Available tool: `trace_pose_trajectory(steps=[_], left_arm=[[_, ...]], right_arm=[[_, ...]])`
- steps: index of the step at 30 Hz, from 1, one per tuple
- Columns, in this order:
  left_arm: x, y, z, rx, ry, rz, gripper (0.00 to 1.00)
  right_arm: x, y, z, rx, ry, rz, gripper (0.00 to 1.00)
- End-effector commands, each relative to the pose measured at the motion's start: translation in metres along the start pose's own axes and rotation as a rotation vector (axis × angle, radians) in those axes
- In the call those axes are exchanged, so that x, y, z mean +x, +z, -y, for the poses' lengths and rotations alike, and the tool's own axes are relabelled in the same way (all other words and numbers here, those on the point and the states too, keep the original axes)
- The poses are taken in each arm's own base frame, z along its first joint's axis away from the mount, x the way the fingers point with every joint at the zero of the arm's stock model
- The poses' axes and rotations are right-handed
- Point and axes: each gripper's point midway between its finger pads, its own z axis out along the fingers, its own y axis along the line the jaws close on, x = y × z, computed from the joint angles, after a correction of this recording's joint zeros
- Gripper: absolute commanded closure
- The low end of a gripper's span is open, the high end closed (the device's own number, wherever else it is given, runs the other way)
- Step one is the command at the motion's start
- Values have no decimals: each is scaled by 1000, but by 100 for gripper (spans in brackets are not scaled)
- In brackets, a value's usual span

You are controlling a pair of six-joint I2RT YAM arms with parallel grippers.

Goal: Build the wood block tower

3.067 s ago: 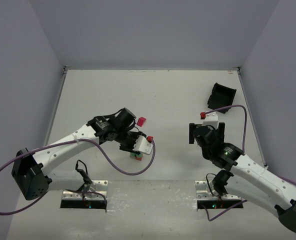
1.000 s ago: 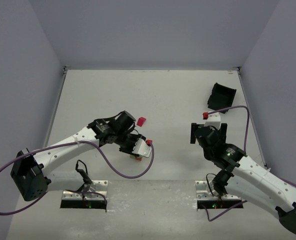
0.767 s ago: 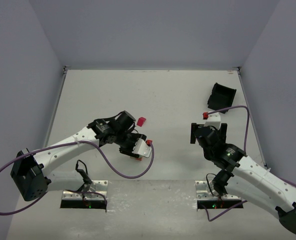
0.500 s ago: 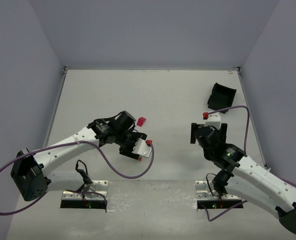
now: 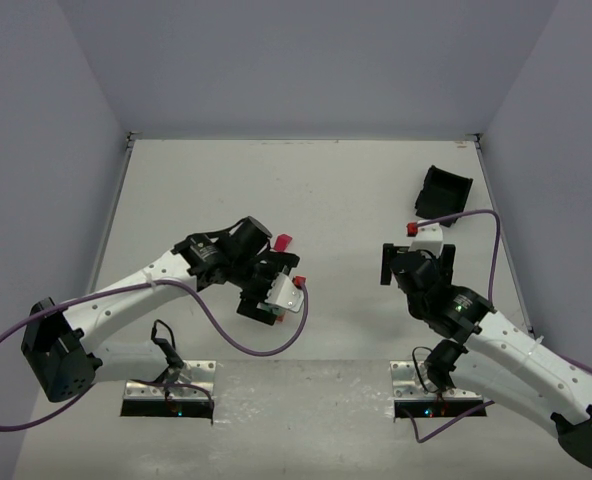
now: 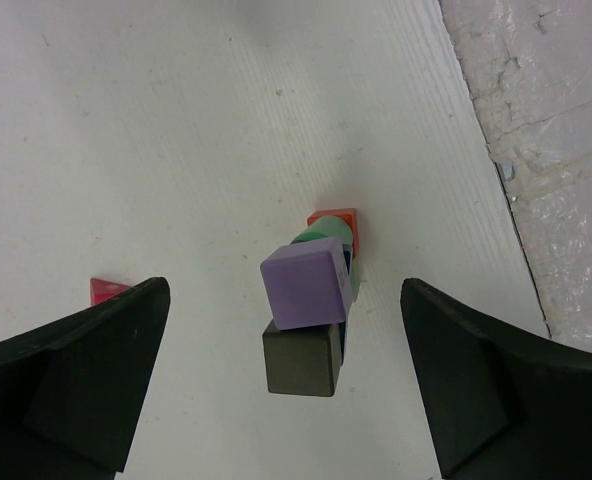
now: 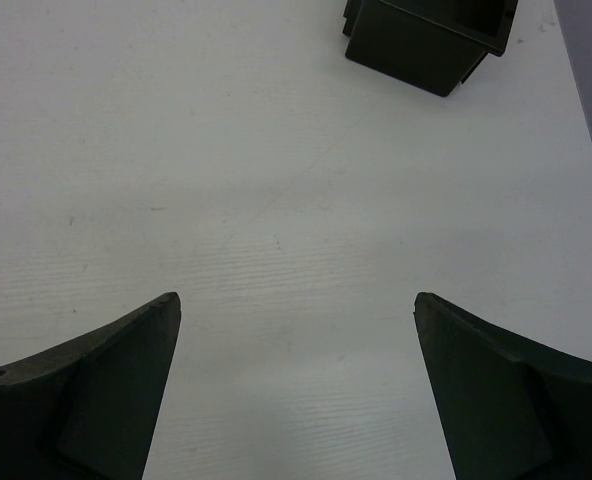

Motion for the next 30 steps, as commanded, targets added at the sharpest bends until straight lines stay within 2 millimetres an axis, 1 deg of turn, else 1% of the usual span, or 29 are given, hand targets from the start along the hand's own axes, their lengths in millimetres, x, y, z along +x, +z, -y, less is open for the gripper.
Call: trace_pose_trajectory(steps=[1,4,6,7,9,11,12,13,14,15,16,19,20,21,22,24,25,27,28,29,30], left_arm=[[-31,-19,-5,-11,71,79,0],[-37,-24,-5,-13,77,97,0],[-44,-28,-12,-39,84,109,0],[-47,-30,-20,-68,76,113,0],[-54,-34,-41,-155,29,122,0],[-61,-36,-57,-203,-21,134,0],[-69,-40,-71,-249,-22,153,0],[-68,-36,-72,-241,-53,151,0],[-78,-43,-91,-303,-55,174,0],[-81,-39,-103,-326,-117,183,0],[-89,-45,-125,-395,-152,199,0],[-94,-58,-171,-496,-233,228,0],[-97,-69,-181,-540,-227,238,0],[-103,-82,-204,-614,-285,266,0],[-103,-81,-216,-640,-360,282,0],[-110,-96,-238,-711,-437,332,0],[-118,-121,-260,-813,-473,380,0],[-117,-143,-283,-921,-688,496,0],[-110,-151,-291,-972,-773,536,0],[-105,-156,-291,-985,-872,593,0],[-99,-156,-288,-988,-967,639,0]], right_arm=[[-22,-5,2,12,51,51,1],[-24,-6,1,0,52,53,1],[-25,-7,0,-9,55,54,1],[-26,-7,-2,-18,56,53,1],[-26,-8,-6,-38,58,47,1],[-27,-8,-8,-48,55,43,1],[-28,-8,-9,-51,53,42,1],[-28,-8,-9,-51,53,42,1],[-29,-9,-10,-56,55,43,1],[-29,-9,-10,-55,61,44,1],[-30,-9,-11,-60,76,46,1],[-25,-8,-6,-38,104,51,1],[-23,-7,-6,-35,120,53,1],[-21,-7,-6,-38,130,58,1],[-20,-7,-8,-49,129,56,1],[-20,-7,-13,-83,128,54,1],[-21,-6,-17,-102,127,62,1],[-21,-5,-28,-151,128,67,1],[-21,-6,-33,-182,121,67,1],[-21,-6,-38,-204,113,64,1],[-21,-7,-42,-228,98,57,1]])
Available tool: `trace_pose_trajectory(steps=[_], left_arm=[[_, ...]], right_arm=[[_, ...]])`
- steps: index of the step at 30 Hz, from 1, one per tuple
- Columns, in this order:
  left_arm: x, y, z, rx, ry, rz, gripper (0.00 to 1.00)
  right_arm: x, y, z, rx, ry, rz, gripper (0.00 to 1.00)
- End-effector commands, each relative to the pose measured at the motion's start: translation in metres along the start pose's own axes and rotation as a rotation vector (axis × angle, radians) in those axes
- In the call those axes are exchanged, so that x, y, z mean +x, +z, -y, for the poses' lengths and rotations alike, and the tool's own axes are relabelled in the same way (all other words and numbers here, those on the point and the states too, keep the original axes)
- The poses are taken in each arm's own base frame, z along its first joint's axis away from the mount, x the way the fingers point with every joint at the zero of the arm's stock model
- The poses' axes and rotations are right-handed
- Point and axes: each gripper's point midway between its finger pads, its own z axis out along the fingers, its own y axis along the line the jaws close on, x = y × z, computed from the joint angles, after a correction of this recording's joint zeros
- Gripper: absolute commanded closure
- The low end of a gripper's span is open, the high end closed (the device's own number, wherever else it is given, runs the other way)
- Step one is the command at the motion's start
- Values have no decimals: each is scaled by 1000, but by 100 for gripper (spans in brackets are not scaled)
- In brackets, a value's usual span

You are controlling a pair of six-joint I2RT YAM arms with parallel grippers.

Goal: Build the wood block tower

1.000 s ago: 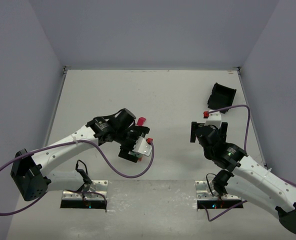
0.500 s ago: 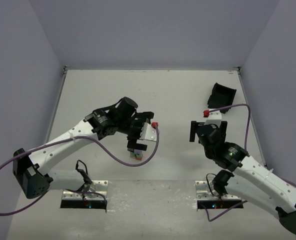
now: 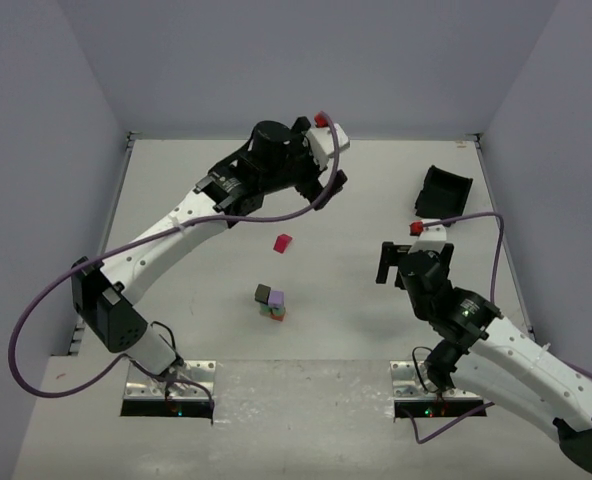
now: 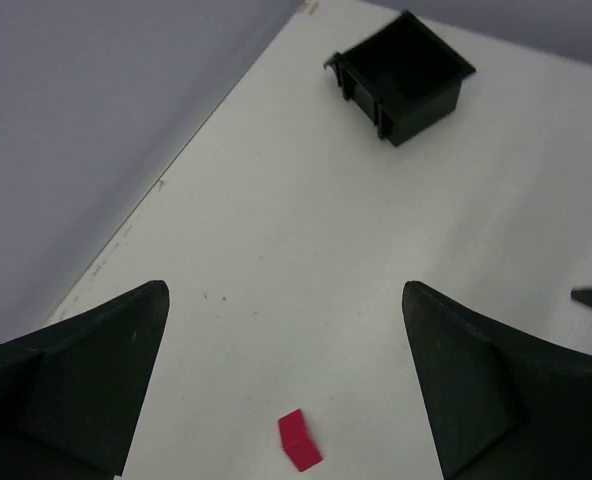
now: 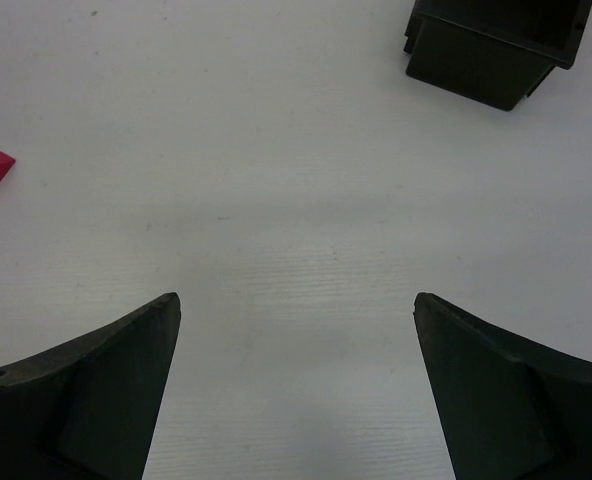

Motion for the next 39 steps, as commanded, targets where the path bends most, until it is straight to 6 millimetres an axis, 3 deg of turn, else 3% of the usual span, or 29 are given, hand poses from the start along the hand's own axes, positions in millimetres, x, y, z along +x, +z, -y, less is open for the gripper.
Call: trace_pose_trajectory(steps=[1,4,6,7,9,14,15,16,18,19,20,24,27,30,34,37,39], left_arm=[[-30,-19,-50,-259,-523,200,0],[24,-32,-46,-358,-649,144,0],[75,-40,-36,-408,-673,56,0],[81,-54,-36,-437,-705,66,0],[125,-73,-39,-572,-750,-1,0],[190,-140,-46,-892,-968,68,2],[207,-150,-43,-933,-994,68,7],[209,-157,-40,-941,-1047,104,17],[231,-168,-34,-977,-1082,100,50],[242,-169,-31,-990,-1090,83,52],[244,-173,-30,-998,-1130,107,71],[272,-179,-12,-994,-1183,53,99],[287,-173,0,-941,-1200,27,100],[281,-161,7,-854,-1183,31,100],[272,-147,14,-753,-1141,17,100],[270,-139,21,-696,-1138,15,100],[267,-136,23,-674,-1129,15,100]], right_arm=[[-7,1,-28,-138,-1,12,1],[-1,2,-44,-221,-28,-8,1],[6,2,-59,-306,-42,-18,1],[11,1,-64,-339,-54,-27,1],[19,1,-77,-417,-73,-28,1],[23,-11,-115,-650,-144,-15,1],[26,-14,-123,-702,-159,-26,1],[31,-16,-132,-750,-177,-53,1],[40,-14,-142,-783,-220,-115,1],[35,-17,-145,-796,-230,-107,2],[43,-14,-148,-796,-250,-147,3],[45,-19,-166,-864,-318,-158,10],[50,-29,-180,-937,-345,-148,43],[50,-42,-196,-1025,-353,-127,75],[52,-56,-214,-1117,-413,-92,88],[52,-56,-224,-1134,-441,-80,98],[52,-60,-232,-1173,-454,-79,100]])
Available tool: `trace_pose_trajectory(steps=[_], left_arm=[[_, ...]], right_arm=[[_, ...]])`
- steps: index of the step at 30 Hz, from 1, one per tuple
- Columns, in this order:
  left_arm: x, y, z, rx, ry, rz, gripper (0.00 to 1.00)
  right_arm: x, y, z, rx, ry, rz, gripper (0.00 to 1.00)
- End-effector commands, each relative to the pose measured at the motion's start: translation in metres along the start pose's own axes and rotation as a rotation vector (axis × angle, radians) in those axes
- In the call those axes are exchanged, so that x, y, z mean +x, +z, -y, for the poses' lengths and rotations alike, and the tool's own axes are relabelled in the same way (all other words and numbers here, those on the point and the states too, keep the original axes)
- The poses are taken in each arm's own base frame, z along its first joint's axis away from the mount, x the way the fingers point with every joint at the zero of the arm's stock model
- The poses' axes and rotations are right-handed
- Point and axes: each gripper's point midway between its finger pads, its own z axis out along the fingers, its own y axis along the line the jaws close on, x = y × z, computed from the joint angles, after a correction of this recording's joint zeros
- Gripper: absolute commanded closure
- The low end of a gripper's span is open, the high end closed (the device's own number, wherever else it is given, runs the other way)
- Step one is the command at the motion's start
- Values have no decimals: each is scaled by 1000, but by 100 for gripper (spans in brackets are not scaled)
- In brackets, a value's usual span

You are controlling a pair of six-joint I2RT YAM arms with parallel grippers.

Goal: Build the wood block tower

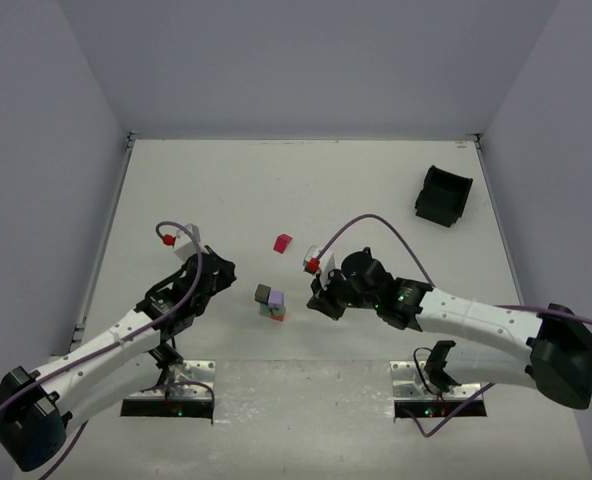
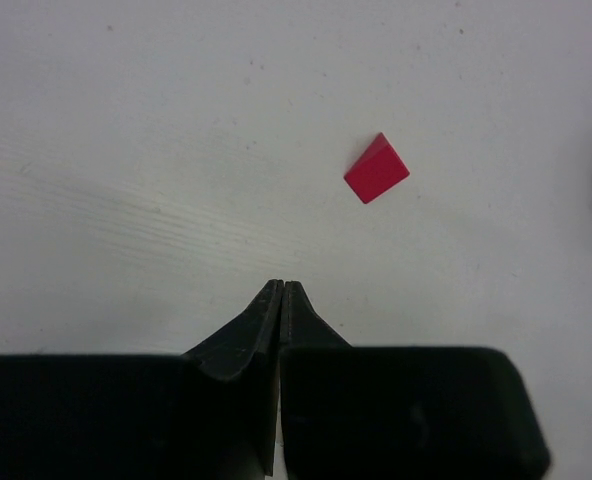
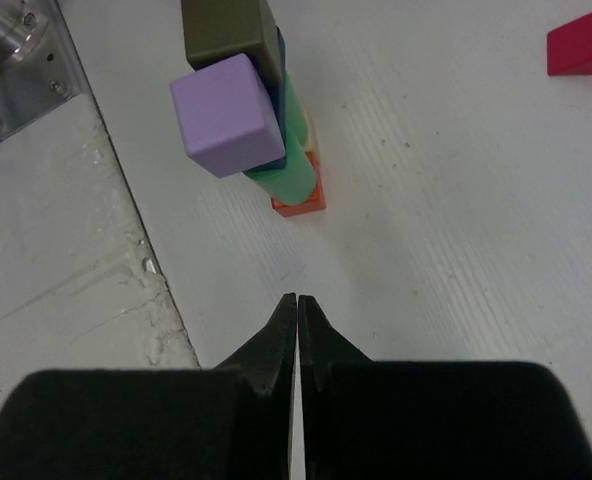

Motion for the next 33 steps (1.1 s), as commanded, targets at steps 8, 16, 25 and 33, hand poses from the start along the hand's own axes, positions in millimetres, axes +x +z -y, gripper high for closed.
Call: trace_pose_trajectory(steps=[8,16,25,33], left_arm=[[7,1,38,183,46,-42,100],[12,2,48,231,56,-59,100],[15,-1,56,281,68,-72,100],[23,-3,65,327,91,-96,100]], right_arm=[[-58,22,-28,-147,-122,138,100],[-60,30,-39,-214,-148,109,100],[-61,31,-42,-228,-149,107,100],[-61,35,-42,-231,-149,100,100]])
